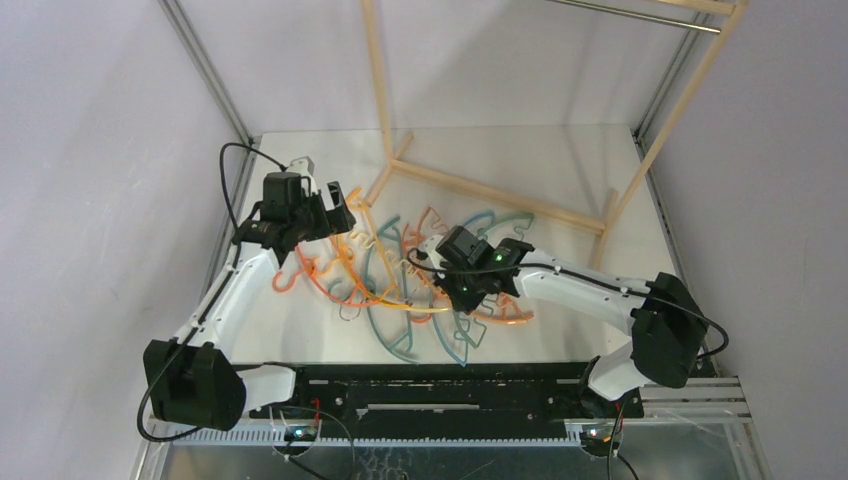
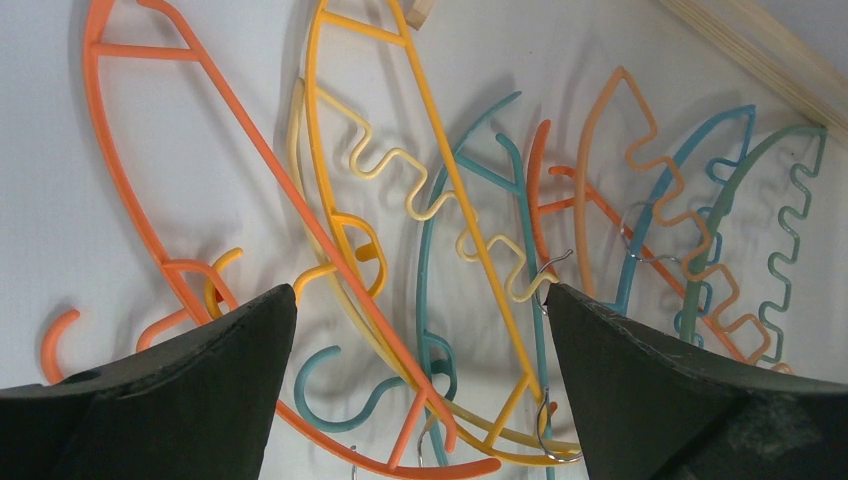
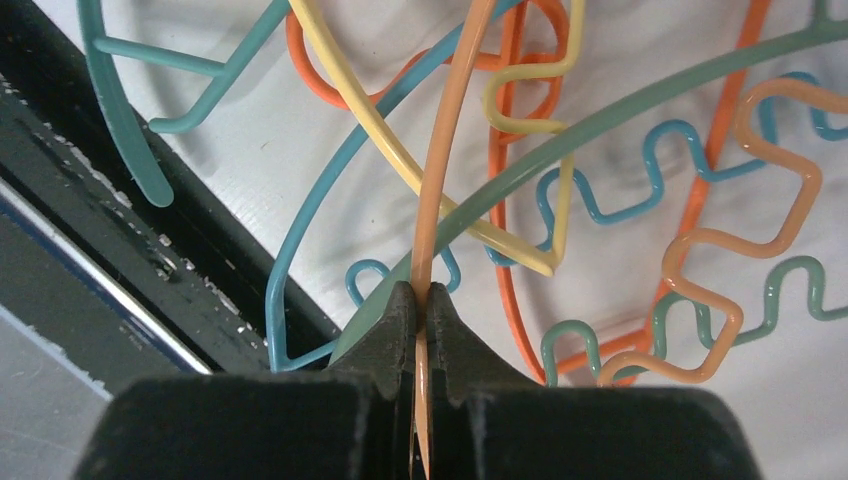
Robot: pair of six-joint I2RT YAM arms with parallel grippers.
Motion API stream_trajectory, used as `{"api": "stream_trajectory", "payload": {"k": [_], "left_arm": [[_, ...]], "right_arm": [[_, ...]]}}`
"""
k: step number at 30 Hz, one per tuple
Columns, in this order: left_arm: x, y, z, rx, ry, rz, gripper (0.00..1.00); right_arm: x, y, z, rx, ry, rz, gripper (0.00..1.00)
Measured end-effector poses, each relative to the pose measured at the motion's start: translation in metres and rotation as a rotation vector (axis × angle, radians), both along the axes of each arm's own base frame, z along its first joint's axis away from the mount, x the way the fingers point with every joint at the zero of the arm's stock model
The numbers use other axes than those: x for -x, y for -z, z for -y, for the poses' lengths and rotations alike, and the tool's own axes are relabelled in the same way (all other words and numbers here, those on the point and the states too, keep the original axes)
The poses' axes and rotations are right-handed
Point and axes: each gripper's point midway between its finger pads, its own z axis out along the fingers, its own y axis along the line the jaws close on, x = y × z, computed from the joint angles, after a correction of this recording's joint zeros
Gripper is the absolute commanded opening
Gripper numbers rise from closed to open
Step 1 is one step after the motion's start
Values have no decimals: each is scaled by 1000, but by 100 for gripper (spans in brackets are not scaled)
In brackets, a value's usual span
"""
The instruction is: Organize the hangers
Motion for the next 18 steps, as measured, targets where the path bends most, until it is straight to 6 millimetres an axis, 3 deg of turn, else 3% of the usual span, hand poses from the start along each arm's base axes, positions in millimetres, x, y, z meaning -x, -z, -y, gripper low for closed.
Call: {"api": "stream_trajectory", "payload": {"k": [4, 10, 13, 18], "left_arm": [[1, -4, 0, 1, 0, 11, 100], [1, -21, 2, 15, 9, 46, 100], [2, -29, 3, 23, 15, 68, 100], [5, -42, 5, 37, 21, 101, 100]], "right_arm": [[-10, -41, -8, -60, 7, 11, 0], [-35, -119, -18, -260, 48, 71, 0], [-48, -135, -15, -321, 101, 57, 0], [-71, -141, -1, -377, 235, 30, 0]]}}
